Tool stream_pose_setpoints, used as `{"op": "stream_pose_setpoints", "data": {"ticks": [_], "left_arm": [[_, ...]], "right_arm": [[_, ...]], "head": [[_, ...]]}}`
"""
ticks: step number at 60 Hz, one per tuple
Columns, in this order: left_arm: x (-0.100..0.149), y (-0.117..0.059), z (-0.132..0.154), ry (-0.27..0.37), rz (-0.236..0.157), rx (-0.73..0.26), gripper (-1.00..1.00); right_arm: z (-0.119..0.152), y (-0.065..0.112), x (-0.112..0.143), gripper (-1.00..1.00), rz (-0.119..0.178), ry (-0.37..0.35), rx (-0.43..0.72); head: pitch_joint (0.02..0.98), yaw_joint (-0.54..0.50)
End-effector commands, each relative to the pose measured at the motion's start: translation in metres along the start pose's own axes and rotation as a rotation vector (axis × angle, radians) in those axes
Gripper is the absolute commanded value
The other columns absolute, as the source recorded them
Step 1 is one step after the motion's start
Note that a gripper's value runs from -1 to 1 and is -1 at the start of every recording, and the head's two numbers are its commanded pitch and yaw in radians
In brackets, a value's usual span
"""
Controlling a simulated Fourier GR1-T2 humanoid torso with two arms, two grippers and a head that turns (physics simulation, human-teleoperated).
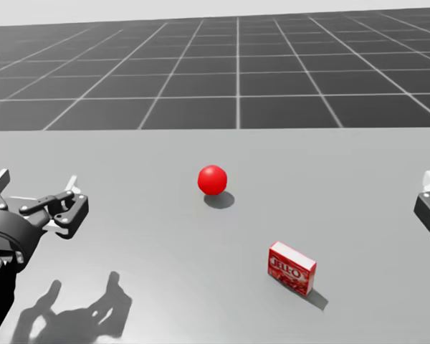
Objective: Watch the red light. When it turns green, pick up the object.
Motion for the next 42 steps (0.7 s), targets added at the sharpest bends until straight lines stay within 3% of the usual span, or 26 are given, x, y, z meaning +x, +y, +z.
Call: {"op": "stream_pose_setpoints", "data": {"ticks": [1, 42], "left_arm": [[0.0006, -0.0002, 0.0001, -0.007, 0.002, -0.005, -1.00], [0.0041, -0.0016, 0.0028, -0.025, 0.020, -0.005, -1.00]], "right_arm": [[-0.0001, -0.0001, -0.0008, -1.00, 0.003, 0.001, 0.000], [0.0002, 0.0005, -0.0008, -1.00, 0.010, -0.002, 0.010]], "head": [[0.584, 0.07], [0.584, 0.07]]}}
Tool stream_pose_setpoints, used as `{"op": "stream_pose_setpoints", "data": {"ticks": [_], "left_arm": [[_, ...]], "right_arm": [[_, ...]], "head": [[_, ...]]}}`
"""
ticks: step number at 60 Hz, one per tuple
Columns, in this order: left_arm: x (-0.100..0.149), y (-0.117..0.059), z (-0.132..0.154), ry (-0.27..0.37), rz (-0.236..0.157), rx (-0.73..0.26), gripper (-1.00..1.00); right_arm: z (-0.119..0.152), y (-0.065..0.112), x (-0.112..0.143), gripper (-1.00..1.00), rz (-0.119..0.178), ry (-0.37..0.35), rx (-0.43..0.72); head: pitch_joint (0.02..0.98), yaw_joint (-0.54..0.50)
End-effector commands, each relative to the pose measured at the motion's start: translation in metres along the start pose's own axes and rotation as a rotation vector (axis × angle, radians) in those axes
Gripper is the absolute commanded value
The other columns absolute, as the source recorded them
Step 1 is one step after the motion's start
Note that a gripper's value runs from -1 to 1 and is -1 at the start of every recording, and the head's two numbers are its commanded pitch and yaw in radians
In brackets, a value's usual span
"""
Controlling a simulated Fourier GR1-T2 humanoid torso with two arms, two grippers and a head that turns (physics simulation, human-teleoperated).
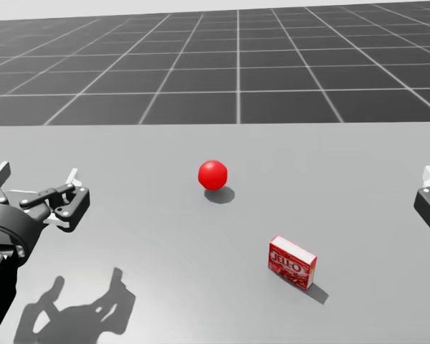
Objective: Watch the red light. When it turns green, pick up the object.
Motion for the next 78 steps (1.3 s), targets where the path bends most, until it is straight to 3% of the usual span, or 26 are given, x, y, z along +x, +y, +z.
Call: {"op": "stream_pose_setpoints", "data": {"ticks": [1, 56, 78], "left_arm": [[0.0013, -0.0002, 0.0004, -0.007, 0.005, 0.000, -1.00], [0.0025, 0.0001, 0.0023, -0.015, 0.010, 0.001, -1.00], [0.0039, 0.0011, 0.0024, -0.019, 0.013, 0.002, -1.00]], "right_arm": [[0.0000, 0.0003, -0.0002, -1.00, -0.001, 0.001, 0.003], [0.0003, -0.0003, -0.0002, -1.00, 0.001, 0.008, 0.015], [0.0000, 0.0012, -0.0008, -1.00, 0.005, 0.004, 0.012]], "head": [[0.584, 0.07], [0.590, 0.07], [0.732, -0.05]]}}
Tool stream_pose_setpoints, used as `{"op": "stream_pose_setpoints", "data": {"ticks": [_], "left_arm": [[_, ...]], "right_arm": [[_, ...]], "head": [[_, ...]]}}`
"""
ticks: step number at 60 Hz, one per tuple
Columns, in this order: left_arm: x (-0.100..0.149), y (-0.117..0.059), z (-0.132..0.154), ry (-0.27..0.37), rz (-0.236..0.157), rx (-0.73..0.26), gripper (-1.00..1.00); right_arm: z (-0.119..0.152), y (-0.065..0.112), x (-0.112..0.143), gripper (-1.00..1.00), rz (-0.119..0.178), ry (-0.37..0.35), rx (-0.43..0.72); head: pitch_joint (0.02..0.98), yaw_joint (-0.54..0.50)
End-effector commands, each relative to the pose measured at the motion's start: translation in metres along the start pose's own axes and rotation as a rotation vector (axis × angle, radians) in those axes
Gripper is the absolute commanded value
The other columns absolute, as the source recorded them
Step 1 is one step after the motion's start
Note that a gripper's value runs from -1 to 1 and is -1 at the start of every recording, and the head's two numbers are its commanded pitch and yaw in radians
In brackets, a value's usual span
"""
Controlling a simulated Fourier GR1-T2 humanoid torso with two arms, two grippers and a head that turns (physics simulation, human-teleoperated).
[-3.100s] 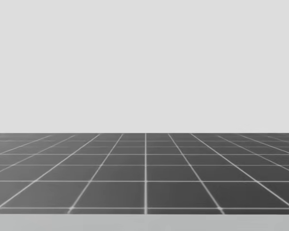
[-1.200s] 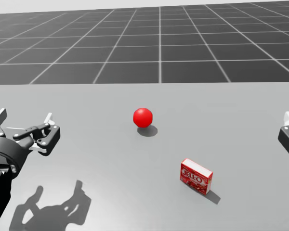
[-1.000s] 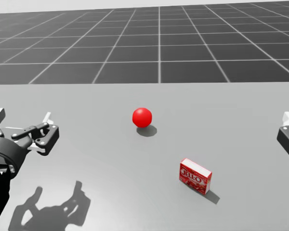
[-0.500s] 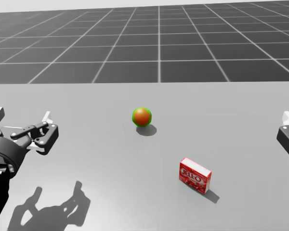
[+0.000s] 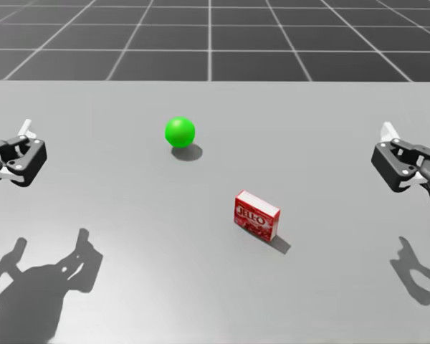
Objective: Watch the red light. When it turns green, pick up the object.
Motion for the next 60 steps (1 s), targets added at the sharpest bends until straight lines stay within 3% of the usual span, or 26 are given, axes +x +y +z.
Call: {"op": "stream_pose_setpoints", "data": {"ticks": [1, 10, 24, 26, 28, 29, 32, 34, 37, 39, 44, 45, 47, 54, 60], "left_arm": [[0.001, 0.000, 0.000, -0.002, 0.001, 0.000, -1.00], [0.002, 0.001, 0.000, -0.005, 0.001, 0.000, -1.00], [0.002, 0.001, 0.000, -0.006, 0.000, 0.002, -1.00], [0.002, 0.001, 0.000, -0.006, -0.001, 0.002, -1.00], [0.002, 0.000, 0.000, -0.007, -0.001, 0.004, -1.00], [0.002, 0.000, 0.000, -0.007, -0.002, 0.004, -1.00], [0.002, 0.000, 0.000, -0.006, -0.004, 0.003, -1.00], [0.002, -0.001, 0.000, -0.006, -0.006, 0.002, -1.00], [0.001, -0.001, 0.000, -0.004, -0.008, 0.002, -1.00], [0.001, -0.001, 0.000, -0.003, -0.009, 0.001, -1.00], [0.000, -0.002, 0.000, 0.002, -0.012, -0.001, -1.00], [0.000, -0.002, 0.000, 0.003, -0.013, -0.001, -1.00], [0.000, -0.003, 0.000, 0.003, -0.013, -0.002, -1.00], [0.000, -0.003, 0.000, 0.003, -0.013, -0.003, -1.00], [-0.001, -0.004, 0.000, 0.008, -0.016, -0.004, -1.00]], "right_arm": [[0.000, 0.001, 0.000, -1.00, 0.002, -0.001, 0.000], [0.000, 0.001, -0.001, -1.00, 0.004, 0.001, 0.002], [0.001, 0.005, 0.002, -1.00, -0.007, -0.014, 0.039], [0.002, 0.007, 0.002, -1.00, 0.008, -0.021, 0.052], [0.003, 0.009, 0.002, -1.00, 0.000, -0.011, 0.088], [0.005, 0.011, 0.002, -1.00, -0.025, 0.005, 0.115], [0.008, 0.015, 0.002, -1.00, -0.061, 0.011, 0.143], [0.011, 0.017, 0.003, -1.00, -0.037, -0.007, 0.197], [0.016, 0.019, 0.005, -1.00, -0.053, 0.001, 0.257], [0.019, 0.020, 0.007, -1.00, -0.046, 0.000, 0.286], [0.028, 0.022, 0.008, -1.00, -0.007, 0.018, 0.366], [0.031, 0.023, 0.007, -1.00, 0.014, 0.024, 0.389], [0.032, 0.024, 0.006, -1.00, 0.020, 0.025, 0.401], [0.042, 0.031, 0.000, -1.00, 0.011, 0.050, 0.511], [0.049, 0.037, -0.008, -1.00, -0.034, 0.074, 0.608]], "head": [[0.736, -0.05], [0.788, -0.11], [0.788, -0.10], [0.788, -0.10], [0.787, -0.10], [0.787, -0.10], [0.788, -0.10], [0.787, -0.10], [0.788, -0.10], [0.788, -0.10], [0.790, -0.11], [0.791, -0.11], [0.791, -0.11], [0.789, -0.11], [0.792, -0.11]]}}
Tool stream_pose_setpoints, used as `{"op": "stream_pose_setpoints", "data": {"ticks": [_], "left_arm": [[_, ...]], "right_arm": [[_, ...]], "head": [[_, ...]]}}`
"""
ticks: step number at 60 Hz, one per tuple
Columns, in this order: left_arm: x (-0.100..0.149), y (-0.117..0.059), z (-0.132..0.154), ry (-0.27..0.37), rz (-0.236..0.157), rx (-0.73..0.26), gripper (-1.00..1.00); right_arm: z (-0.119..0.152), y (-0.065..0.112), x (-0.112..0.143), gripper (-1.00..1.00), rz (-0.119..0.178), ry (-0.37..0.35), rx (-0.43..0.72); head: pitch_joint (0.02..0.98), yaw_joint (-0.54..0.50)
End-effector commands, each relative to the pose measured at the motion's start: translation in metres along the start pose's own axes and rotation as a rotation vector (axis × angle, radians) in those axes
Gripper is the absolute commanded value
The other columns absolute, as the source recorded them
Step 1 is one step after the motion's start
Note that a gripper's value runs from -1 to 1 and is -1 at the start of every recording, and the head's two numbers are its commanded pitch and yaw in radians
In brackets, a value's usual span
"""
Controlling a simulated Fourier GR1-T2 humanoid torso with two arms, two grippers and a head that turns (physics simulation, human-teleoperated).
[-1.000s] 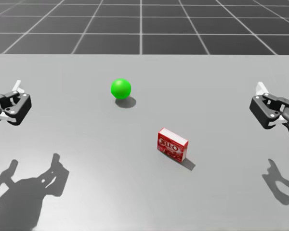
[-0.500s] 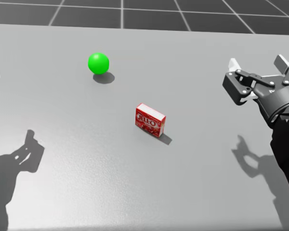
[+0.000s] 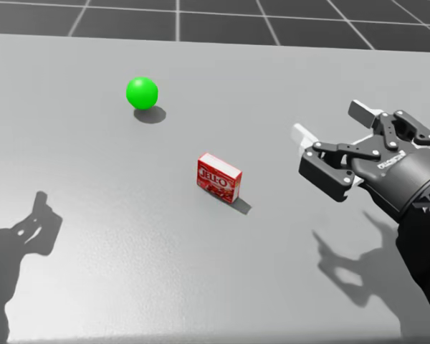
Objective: Watch the red light. When it turns green, pick up the object.
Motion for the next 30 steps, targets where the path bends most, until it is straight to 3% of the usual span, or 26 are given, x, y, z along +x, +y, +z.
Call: {"op": "stream_pose_setpoints", "data": {"ticks": [1, 30], "left_arm": [[-0.002, -0.002, 0.000, 0.005, -0.004, -0.002, -1.00], [-0.003, -0.003, -0.001, 0.009, -0.004, -0.002, -1.00]], "right_arm": [[0.007, 0.022, -0.012, -1.00, -0.039, 0.031, 0.157], [-0.020, 0.050, -0.053, -1.00, -0.083, 0.164, 0.309]], "head": [[0.792, -0.11], [0.807, -0.10]]}}
